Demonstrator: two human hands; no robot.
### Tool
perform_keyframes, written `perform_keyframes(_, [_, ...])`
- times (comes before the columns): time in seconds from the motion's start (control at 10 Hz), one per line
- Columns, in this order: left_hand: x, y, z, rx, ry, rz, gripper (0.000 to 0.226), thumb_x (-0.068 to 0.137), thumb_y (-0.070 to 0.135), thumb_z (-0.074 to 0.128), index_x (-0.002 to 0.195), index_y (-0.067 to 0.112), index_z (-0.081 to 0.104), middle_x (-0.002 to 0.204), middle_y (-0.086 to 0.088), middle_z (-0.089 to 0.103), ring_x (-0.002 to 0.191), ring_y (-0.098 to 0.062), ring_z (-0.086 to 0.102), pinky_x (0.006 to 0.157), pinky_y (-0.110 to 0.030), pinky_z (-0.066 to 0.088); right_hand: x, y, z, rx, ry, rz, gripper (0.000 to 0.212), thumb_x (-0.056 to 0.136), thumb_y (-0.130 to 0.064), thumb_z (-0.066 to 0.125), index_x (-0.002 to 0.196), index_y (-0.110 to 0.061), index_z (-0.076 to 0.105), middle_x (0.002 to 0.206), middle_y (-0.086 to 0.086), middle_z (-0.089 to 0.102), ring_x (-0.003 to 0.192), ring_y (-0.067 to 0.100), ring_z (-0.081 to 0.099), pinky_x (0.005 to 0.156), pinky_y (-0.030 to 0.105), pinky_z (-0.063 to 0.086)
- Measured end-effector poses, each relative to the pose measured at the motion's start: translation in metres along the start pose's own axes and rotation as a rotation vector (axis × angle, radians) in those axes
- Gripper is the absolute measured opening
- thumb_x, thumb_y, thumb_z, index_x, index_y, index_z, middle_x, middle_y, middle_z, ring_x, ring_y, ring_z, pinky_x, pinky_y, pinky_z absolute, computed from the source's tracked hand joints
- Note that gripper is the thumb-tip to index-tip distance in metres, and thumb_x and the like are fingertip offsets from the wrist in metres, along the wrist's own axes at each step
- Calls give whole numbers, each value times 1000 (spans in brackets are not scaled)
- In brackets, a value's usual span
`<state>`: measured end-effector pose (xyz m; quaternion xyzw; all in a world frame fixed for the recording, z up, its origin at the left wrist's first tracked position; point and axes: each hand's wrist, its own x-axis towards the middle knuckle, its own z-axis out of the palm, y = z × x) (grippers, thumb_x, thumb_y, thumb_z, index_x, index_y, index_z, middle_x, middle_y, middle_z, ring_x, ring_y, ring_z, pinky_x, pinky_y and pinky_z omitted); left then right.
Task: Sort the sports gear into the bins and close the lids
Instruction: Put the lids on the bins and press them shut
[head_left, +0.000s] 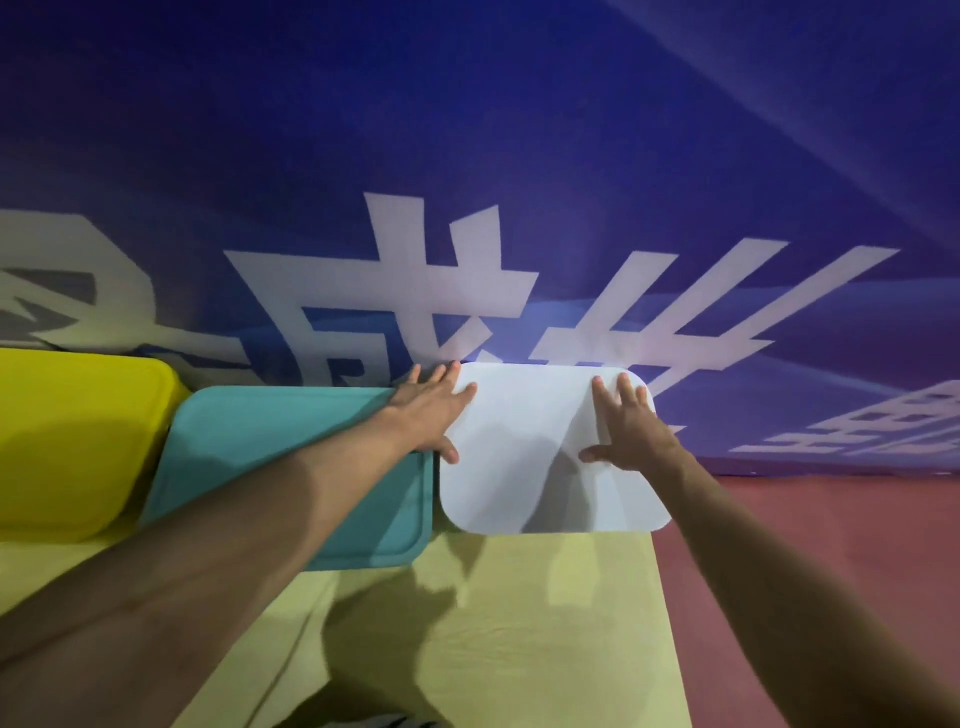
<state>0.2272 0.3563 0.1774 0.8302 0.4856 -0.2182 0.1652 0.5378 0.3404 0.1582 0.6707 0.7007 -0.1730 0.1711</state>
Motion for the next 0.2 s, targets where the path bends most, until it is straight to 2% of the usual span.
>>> perform_keyframes(0.1, [-20,5,7,-12,88,18,91,89,53,70,159,17,25,168,-17,12,156,-33,10,124,-60,10,-24,-13,7,67,36,22,104,88,-47,72,162,-22,3,168,18,-6,151,51,5,118,64,24])
perform_keyframes(0.2, [-45,6,14,-83,98,38,91,90,57,67,160,19,23,170,-13,11,156,-36,8,124,-59,11,-51,-53,24,109,60,-76,100,87,-59,67,161,-30,7,169,15,-10,151,51,2,116,68,26])
